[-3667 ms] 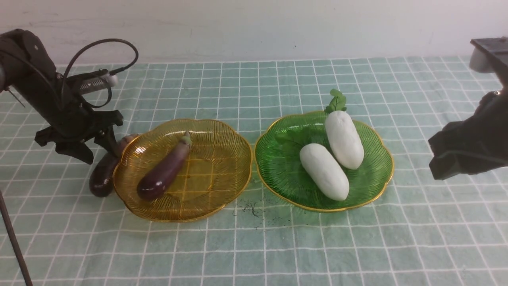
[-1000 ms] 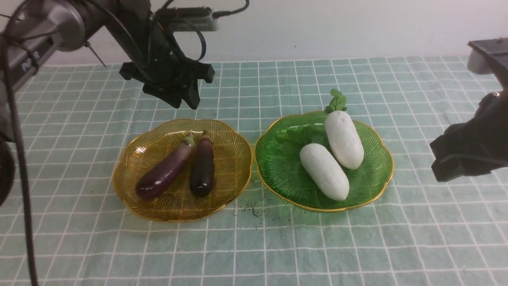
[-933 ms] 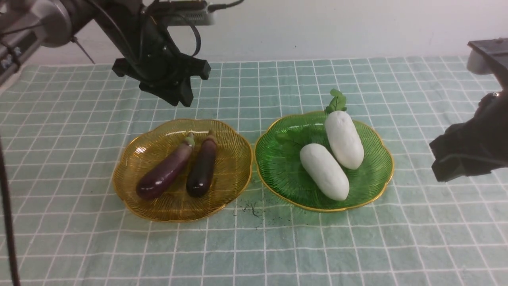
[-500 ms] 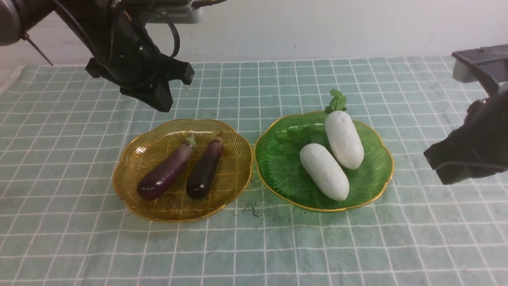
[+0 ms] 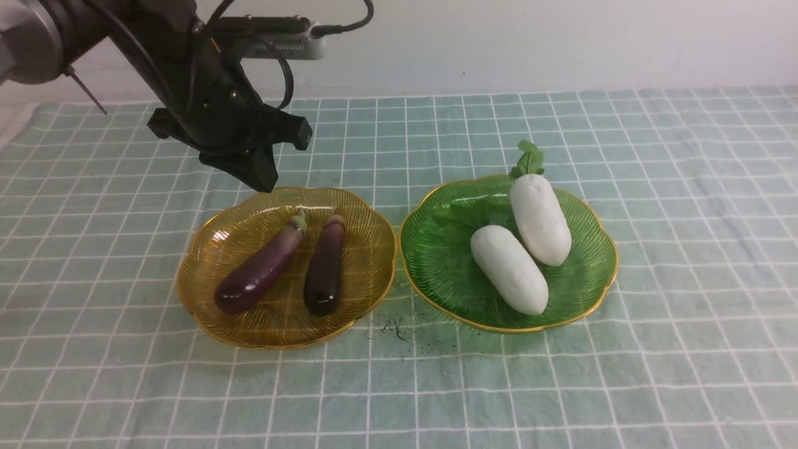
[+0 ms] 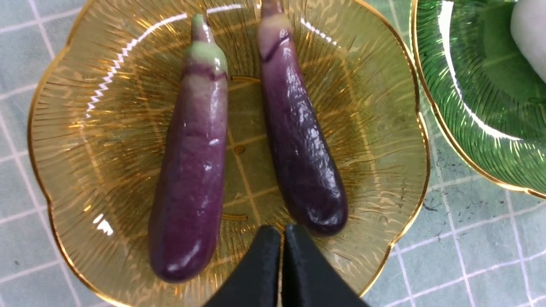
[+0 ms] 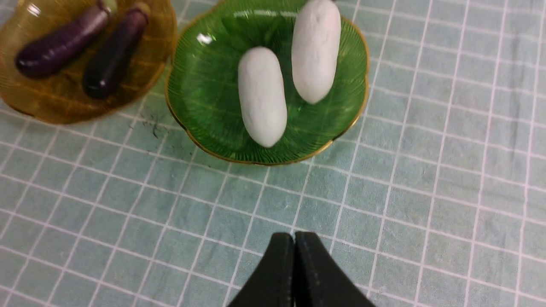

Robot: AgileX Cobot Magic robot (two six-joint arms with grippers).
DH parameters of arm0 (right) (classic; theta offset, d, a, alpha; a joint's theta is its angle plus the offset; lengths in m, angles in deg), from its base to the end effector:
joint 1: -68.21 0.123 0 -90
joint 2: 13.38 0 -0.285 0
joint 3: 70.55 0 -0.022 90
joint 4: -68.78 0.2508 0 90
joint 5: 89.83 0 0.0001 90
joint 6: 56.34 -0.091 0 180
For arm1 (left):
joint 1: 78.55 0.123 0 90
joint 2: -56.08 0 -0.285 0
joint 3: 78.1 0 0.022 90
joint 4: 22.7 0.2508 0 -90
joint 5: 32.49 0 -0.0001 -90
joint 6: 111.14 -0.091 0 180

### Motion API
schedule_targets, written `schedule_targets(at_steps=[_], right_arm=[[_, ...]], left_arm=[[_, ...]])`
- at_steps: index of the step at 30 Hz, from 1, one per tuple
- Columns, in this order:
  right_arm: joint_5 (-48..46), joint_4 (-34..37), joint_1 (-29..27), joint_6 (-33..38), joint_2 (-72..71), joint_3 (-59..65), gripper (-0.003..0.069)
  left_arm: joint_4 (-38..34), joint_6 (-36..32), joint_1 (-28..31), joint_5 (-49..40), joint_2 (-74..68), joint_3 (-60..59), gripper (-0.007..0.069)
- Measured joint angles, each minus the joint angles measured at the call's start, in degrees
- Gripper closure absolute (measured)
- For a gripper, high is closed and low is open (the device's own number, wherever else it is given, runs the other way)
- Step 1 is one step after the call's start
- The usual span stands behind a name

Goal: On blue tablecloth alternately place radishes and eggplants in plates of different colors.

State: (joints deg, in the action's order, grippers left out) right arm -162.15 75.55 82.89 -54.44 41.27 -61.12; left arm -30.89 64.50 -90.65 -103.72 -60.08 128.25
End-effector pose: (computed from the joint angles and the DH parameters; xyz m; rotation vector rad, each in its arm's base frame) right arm 0.1072 0.0386 0.4194 -0.3550 2.3607 0.2570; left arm 0.3943 -0.0971 0.3164 0.3699 2.7879 -0.2327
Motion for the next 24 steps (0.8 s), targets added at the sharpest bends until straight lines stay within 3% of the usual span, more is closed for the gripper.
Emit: schedule_targets(at_steps=[4,10,15,24], right_arm=[[7.0,0.5,0.0,0.0,-9.7,10.0,0.0673],[34.8,-2.2,0.0,0.1,-16.0,29.4,0.0673],[50.3,-5.1,0.0,0.1,-16.3,35.4,0.0673],[52.2,-5.4,0.0,0.1,-16.3,35.7,0.0673]], left_arm=[[0.2,0.0,0.0,0.0,0.0,0.0,0.0632],[1.8,0.0,0.0,0.0,0.0,0.0,0.0632],[3.0,0.0,0.0,0.0,0.0,0.0,0.0632],[5.4,-0.1,0.0,0.0,0.0,0.0,0.0632]])
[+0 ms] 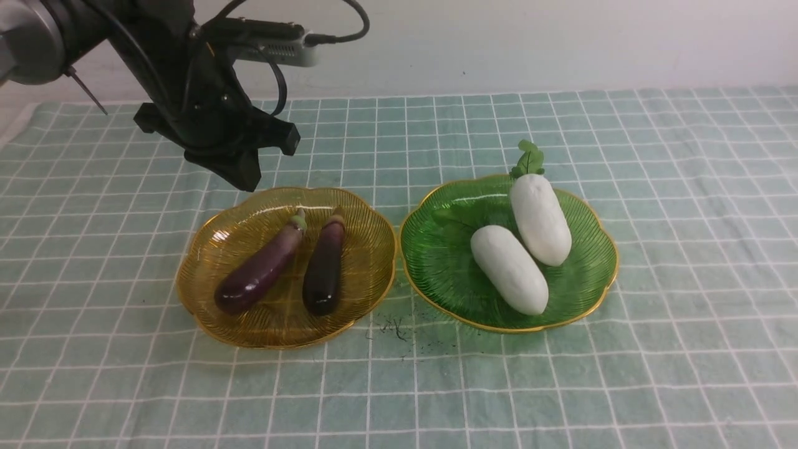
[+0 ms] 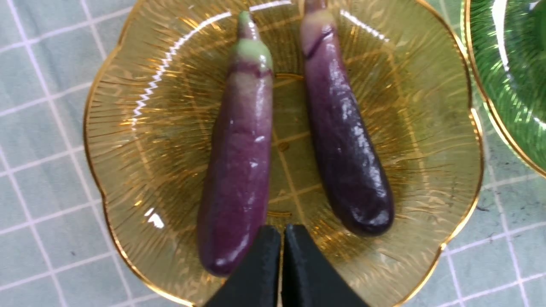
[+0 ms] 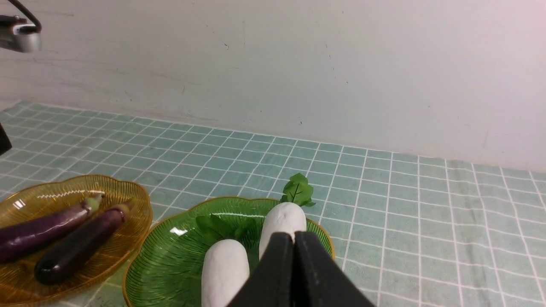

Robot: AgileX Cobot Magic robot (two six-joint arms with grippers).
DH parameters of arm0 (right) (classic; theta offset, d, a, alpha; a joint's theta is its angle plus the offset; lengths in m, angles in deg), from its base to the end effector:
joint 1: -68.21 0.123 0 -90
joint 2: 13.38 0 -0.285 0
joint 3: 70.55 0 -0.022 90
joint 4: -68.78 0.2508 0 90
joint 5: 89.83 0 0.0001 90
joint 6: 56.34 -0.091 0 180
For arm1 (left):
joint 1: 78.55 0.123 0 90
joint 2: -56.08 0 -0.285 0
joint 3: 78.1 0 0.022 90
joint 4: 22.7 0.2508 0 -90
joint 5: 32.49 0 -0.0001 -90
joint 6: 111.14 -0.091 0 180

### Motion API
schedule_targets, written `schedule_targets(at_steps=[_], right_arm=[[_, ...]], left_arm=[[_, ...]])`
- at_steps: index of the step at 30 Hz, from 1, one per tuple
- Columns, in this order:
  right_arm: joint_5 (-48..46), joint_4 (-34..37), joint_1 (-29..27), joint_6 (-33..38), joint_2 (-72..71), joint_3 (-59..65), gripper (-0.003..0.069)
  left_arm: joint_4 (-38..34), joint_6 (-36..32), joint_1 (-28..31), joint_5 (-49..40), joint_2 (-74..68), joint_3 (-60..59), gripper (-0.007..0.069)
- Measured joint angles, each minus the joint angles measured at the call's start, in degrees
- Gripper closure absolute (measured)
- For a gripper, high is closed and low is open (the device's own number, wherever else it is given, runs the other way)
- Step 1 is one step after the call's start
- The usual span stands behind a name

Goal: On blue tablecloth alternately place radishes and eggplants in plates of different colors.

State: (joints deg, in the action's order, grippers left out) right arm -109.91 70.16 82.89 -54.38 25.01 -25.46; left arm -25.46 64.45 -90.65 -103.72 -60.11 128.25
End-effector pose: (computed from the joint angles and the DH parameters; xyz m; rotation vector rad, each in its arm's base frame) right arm 0.1079 0.0290 0.3289 -0.2476 1.7941 0.1815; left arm 0.3961 -0.0892 0.3154 0.3930 2.7860 -0.0991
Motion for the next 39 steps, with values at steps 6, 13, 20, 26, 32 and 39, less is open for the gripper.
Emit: schedule_targets(at_steps=[6,13,20,26,32,39], right_arm=[[0.0,0.0,0.0,0.0,0.0,0.0,0.0673],[0.1,0.0,0.0,0.0,0.0,0.1,0.0673],[0.6,0.0,0.0,0.0,-3.8,5.1,0.0673],[0.7,0.0,-3.6,0.0,-13.0,14.6,0.0673],[0.6,0.0,-11.9,0.0,-23.5,26.0,0.0673],[-0.1,-0.1,-14.8,0.0,-30.9,33.6,0.0673]], left_arm=[[1.8,0.0,0.0,0.0,0.0,0.0,0.0632],[2.0,0.0,0.0,0.0,0.0,0.0,0.0632],[2.0,0.1,0.0,0.0,0.0,0.0,0.0632],[2.0,0.1,0.0,0.0,0.0,0.0,0.0632],[2.0,0.1,0.0,0.0,0.0,0.0,0.0632],[2.0,0.0,0.0,0.0,3.3,0.0,0.0632]])
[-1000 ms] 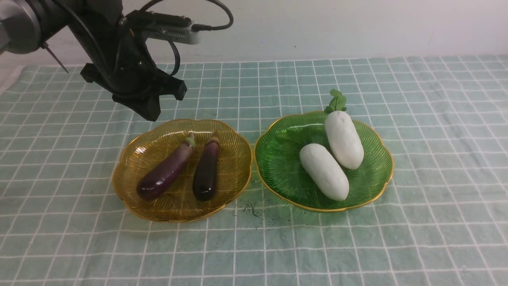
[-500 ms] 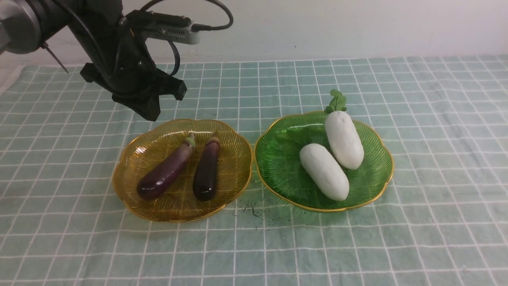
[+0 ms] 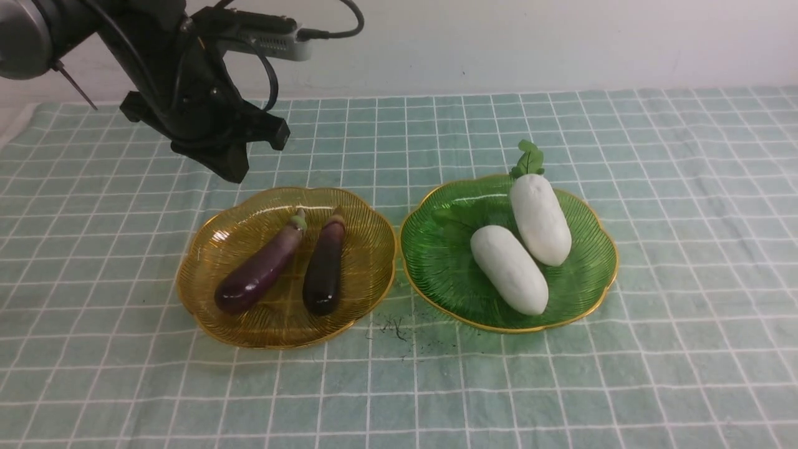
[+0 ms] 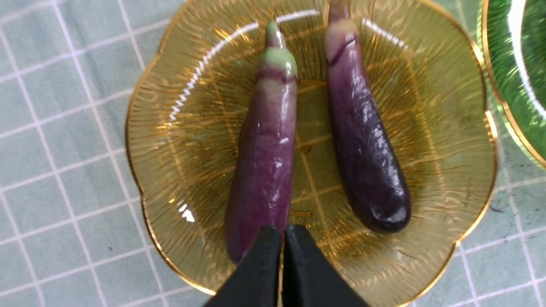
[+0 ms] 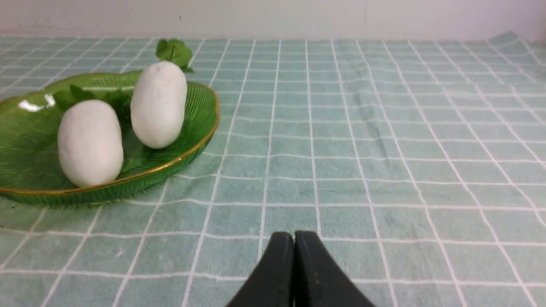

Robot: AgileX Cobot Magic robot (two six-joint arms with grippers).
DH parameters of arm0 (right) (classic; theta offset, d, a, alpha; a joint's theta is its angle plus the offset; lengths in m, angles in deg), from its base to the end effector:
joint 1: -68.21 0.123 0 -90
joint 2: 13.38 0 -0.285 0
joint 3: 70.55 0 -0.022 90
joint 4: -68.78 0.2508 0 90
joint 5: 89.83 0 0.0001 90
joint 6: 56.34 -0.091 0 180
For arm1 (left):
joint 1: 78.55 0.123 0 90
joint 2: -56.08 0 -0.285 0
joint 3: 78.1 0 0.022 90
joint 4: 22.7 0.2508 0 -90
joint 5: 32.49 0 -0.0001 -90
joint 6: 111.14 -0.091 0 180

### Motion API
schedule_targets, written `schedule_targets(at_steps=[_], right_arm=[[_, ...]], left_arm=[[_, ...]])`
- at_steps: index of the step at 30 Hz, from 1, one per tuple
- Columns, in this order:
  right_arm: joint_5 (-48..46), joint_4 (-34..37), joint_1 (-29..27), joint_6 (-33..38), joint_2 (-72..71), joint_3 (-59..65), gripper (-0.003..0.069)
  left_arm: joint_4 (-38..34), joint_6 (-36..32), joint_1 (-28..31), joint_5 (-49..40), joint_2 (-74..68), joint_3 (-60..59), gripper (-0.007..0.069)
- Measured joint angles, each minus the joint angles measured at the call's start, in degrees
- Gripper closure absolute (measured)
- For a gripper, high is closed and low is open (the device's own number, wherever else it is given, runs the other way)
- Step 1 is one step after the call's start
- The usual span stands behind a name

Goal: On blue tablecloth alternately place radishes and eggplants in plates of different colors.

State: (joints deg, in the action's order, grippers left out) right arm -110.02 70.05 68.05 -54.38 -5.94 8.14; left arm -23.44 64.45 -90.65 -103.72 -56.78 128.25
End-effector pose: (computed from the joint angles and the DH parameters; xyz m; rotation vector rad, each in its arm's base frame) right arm 0.0534 0.0005 0.1731 -0.0152 1.8555 -0.0042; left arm 0.3851 -0.0837 0.3386 0.3931 2.7261 -0.0543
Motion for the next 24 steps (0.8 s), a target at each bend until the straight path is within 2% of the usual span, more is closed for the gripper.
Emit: schedule_targets(at_steps=[9,17,24], right_arm=[[-0.3,0.0,0.2,0.0,-0.1,0.0,0.0673],[-0.3,0.0,3.4,0.0,-0.1,0.0,0.0673],[-0.3,0.0,3.4,0.0,-0.1,0.0,0.0673]], left_arm=[[-0.2,-0.1,0.0,-0.5,11.1,0.0,0.0632],[-0.2,-0.1,-0.1,-0.8,21.9,-0.7,0.0632],[0.3,-0.1,-0.1,-0.8,35.6,-15.4,0.0632]])
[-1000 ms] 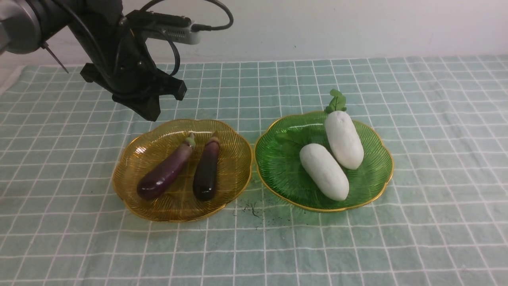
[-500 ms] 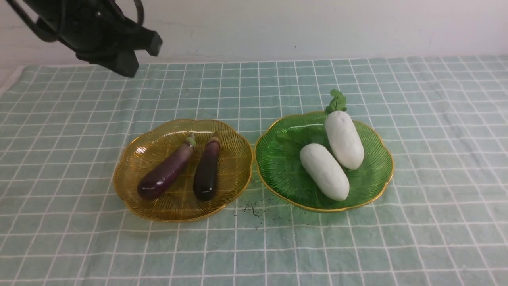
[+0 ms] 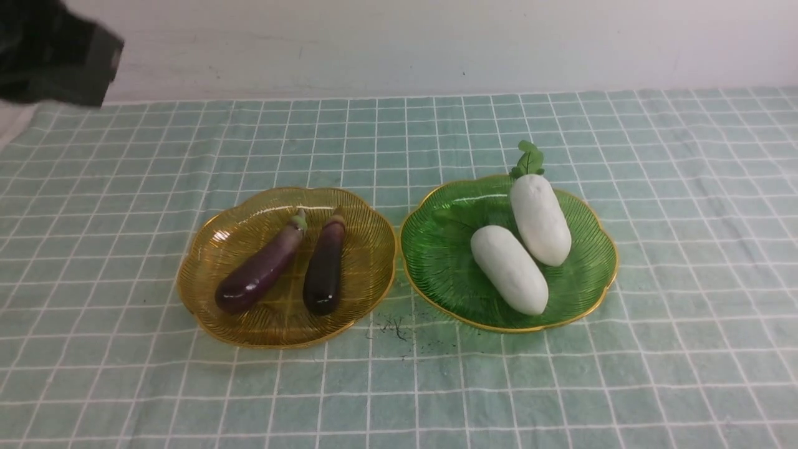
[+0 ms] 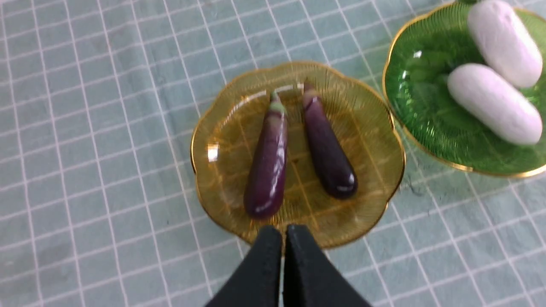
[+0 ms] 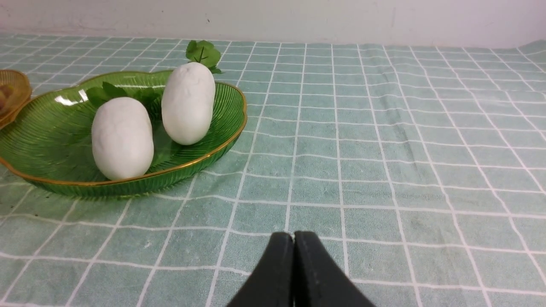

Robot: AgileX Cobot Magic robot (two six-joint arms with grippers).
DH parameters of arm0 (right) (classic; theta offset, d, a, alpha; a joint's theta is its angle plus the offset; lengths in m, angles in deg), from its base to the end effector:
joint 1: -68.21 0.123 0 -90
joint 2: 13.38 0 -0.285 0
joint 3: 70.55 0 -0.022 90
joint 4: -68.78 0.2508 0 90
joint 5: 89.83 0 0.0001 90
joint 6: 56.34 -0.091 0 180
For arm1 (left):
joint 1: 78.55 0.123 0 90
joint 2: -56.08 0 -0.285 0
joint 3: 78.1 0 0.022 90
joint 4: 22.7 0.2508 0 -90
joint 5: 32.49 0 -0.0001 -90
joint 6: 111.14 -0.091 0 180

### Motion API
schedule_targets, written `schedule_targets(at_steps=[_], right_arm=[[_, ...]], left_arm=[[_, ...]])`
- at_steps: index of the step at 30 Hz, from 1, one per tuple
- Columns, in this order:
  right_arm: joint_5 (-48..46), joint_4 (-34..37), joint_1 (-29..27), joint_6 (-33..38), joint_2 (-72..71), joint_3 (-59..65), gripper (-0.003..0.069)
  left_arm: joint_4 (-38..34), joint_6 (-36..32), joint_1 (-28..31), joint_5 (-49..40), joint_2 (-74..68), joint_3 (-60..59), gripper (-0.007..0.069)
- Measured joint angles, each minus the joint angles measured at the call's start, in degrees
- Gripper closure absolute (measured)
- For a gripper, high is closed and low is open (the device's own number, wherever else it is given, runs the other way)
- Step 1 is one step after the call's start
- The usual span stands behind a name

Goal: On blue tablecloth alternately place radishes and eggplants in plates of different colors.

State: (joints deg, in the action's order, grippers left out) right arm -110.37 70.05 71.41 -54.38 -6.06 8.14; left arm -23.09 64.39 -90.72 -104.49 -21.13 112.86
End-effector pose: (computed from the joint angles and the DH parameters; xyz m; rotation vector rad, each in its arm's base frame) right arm 0.0531 0.0037 0.1727 -0.0698 1.8584 0.0366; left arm 0.2131 -0.0466 0.4541 0.3498 2.3886 -0.0706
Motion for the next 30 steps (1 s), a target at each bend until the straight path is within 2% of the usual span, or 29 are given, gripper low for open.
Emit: schedule_targets(at_steps=[5,9,10,11,12,14,21,24,30], right_arm=[[0.0,0.0,0.0,0.0,0.0,0.0,0.0673],[0.0,0.0,0.0,0.0,0.0,0.0,0.0673],[0.0,0.0,0.0,0.0,0.0,0.0,0.0673],[0.0,0.0,0.0,0.0,0.0,0.0,0.0673],[0.0,0.0,0.0,0.0,0.0,0.0,0.0673],[0.0,0.0,0.0,0.0,0.0,0.0,0.0673],[0.0,0.0,0.0,0.0,0.0,0.0,0.0673],[0.0,0.0,0.0,0.0,0.0,0.0,0.0673],[0.0,0.0,0.0,0.0,0.0,0.0,0.0673]], left_arm=[[0.4,1.0,0.0,0.3,16.4,-20.1,0.0632],[-3.4,2.1,0.0,9.3,29.5,-36.0,0.0632],[-4.0,2.2,0.0,10.1,31.1,-36.8,0.0632],[-7.0,2.3,0.0,19.2,37.8,-45.1,0.0632],[-7.3,2.3,0.0,20.2,38.5,-45.9,0.0632],[-10.9,2.3,0.0,35.0,48.1,-56.4,0.0632],[-13.6,2.3,0.0,58.2,60.3,-71.7,0.0632],[-13.8,2.3,0.0,61.3,63.3,-75.9,0.0632],[-12.8,1.3,0.0,61.8,64.3,-81.5,0.0632]])
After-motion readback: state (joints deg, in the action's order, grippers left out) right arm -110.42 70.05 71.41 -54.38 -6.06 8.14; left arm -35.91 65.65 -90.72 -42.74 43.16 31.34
